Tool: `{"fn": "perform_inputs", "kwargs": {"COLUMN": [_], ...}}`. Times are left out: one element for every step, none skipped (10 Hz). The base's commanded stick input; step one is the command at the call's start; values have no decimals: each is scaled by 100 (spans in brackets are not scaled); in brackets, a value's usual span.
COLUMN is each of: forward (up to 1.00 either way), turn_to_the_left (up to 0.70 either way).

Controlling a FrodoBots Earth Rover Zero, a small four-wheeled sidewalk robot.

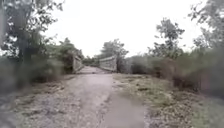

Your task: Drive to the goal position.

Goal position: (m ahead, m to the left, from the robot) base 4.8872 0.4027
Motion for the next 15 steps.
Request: {"fn": "perform_inputs", "kwargs": {"forward": [70, 70, 70, 70, 70, 70, 70, 70, 70, 70, 70, 70, 70, 70, 70], "turn_to_the_left": [0, 0, 6, 26, 35, 35, 35, 25, 0, 0, 0, 0, 0, 0, 0]}}
